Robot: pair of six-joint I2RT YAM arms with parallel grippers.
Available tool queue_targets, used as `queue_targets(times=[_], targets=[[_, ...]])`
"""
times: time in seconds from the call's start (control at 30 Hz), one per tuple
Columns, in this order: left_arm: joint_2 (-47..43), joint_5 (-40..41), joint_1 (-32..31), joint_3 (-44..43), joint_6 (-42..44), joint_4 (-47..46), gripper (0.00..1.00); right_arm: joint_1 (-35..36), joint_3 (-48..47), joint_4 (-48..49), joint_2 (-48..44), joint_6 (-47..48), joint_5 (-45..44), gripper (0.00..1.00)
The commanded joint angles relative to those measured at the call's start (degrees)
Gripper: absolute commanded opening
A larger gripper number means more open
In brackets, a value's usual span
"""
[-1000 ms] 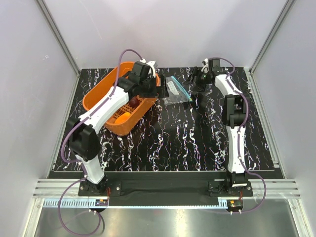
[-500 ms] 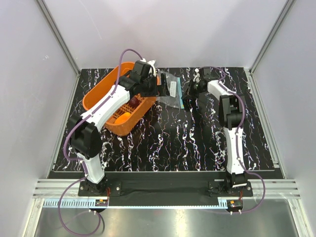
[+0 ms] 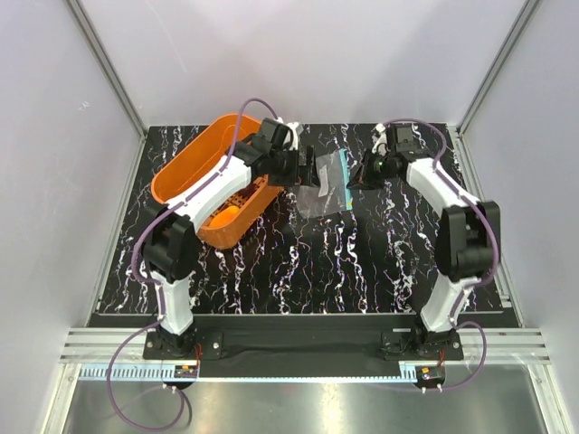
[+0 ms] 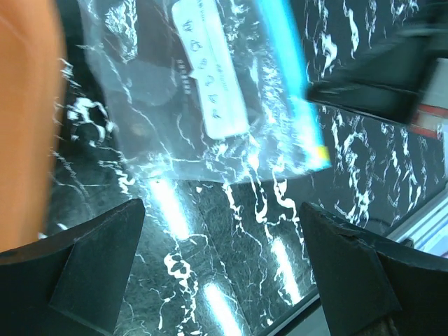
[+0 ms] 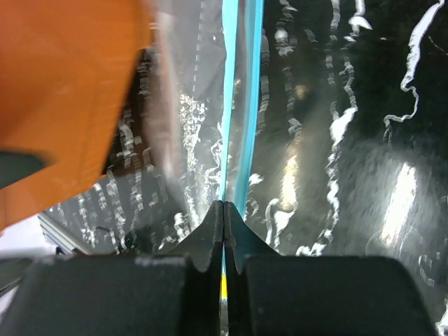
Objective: Place the food in the zip-top bag and seal the zipper
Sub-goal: Pick up the zipper food storage bag at the center of the board.
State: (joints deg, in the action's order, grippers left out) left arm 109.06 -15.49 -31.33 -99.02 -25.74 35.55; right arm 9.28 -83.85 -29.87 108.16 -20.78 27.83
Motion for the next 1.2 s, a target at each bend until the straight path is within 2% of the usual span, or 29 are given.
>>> queue_targets(times=[0.0, 0.17, 0.27, 0.3, 0.43, 0.6, 0.73, 0.83, 1.0, 1.17], targets=[[1.4, -3.9, -1.9, -3.5, 1.7, -1.0, 0.99, 0.9, 3.7, -0.6, -8.4, 1.1, -0.9, 0.0], [4.2, -9.2, -2.2, -2.3, -1.2, -0.7, 0.99, 2.7, 6.1, -2.2, -14.1, 2.6, -1.1, 0.0], [1.7, -11.7, -2.2, 2.3, -4.2, -6.1, 0.99, 3.4, 6.9, -4.0, -16.1, 3.6, -1.5, 0.0], [0.6, -12.1, -2.2, 4.2, -5.1, -11.1, 0.99, 3.6, 6.9, -4.4, -16.5, 4.6, -1.6, 0.0], [-3.4, -10.5, -2.2, 9.4, -9.2, -19.9, 0.99, 5.0, 7.2, -6.3, -17.5, 7.8, -2.0, 0.0], [-1.2, -10.7, -2.2, 6.7, -13.0, -19.6, 0.99, 6.0, 8.8, -5.4, -18.8, 8.9, -0.2, 0.0], [-3.3, -8.9, -2.1, 7.4, -14.5, -22.5, 0.99, 7.1, 8.6, -5.7, -19.1, 9.5, -0.6, 0.0], [-3.1, -7.2, -2.1, 4.3, -15.3, -19.4, 0.99, 8.3, 8.4, -6.3, -19.7, 10.4, -1.4, 0.0], [1.3, -3.8, -2.2, -3.7, -18.1, -8.3, 0.99, 10.0, 7.9, -6.9, -20.2, 11.2, -3.7, 0.0], [1.4, -2.0, -2.6, -2.8, -19.5, -6.7, 0.91, 10.9, 7.0, -6.9, -20.4, 11.3, -4.8, 0.0]])
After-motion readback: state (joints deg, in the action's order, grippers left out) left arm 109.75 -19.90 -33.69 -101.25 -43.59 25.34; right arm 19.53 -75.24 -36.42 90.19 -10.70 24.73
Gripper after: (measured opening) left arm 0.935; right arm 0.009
